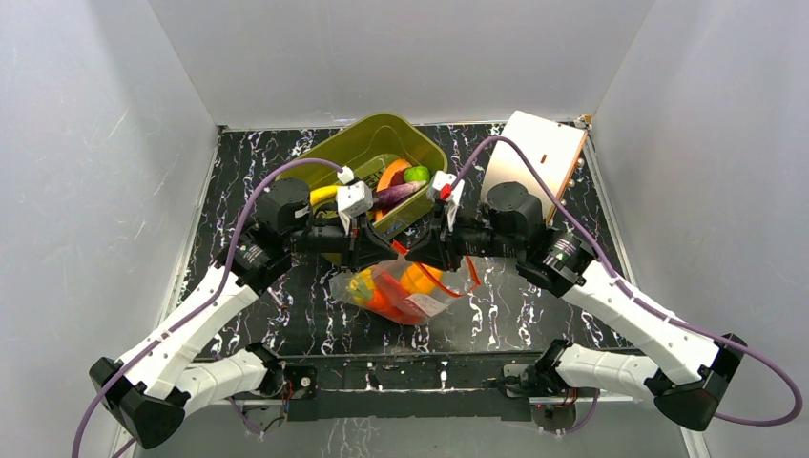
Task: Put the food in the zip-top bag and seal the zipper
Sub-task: Zip the zipper food storage bag at the center of the board.
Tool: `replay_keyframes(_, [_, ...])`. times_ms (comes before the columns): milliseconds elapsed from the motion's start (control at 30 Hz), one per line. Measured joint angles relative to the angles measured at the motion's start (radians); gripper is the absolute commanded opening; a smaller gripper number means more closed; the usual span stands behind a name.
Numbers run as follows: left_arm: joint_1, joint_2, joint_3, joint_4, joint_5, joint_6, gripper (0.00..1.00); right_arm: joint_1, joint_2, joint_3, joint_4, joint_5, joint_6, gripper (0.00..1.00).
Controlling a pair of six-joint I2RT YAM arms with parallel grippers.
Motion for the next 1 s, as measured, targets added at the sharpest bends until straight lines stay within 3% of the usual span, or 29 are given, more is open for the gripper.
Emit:
replay_keyframes(233, [0.000,-0.003,-0.001,0.000,-0.003,0.000,0.00,0.000,-0.019,0.000,-0.055,0.032,-0.024,0.00])
replay_keyframes(267, [0.000,-0.005,-0.001,0.001,-0.005,0.000,0.08,0.000,-0.022,0.000,-0.060,0.034,-0.025,0.00])
replay_keyframes(333, [0.001,-0.006,-0.001,0.006,-0.003,-0.001,0.39,0.001,-0.030,-0.002,-0.069,0.037,-0.027,0.00])
replay_keyframes(367, [0.001,-0.007,-0.001,0.014,-0.001,0.005,0.48,0.000,-0.034,-0.004,-0.076,0.040,-0.030,0.00])
replay_keyframes(533, [0.005,-0.020,-0.001,0.047,0.040,0.002,0.62,0.000,-0.049,-0.027,-0.090,0.027,-0.039,0.00])
replay_keyframes(667, [0.006,-0.020,-0.001,0.051,0.074,0.018,0.68,0.000,-0.048,-0.032,-0.070,0.000,-0.049,0.00])
replay_keyframes(1000, [0.006,0.021,0.027,-0.038,0.077,0.114,0.65,0.000,-0.015,-0.032,-0.023,-0.061,-0.053,0.00])
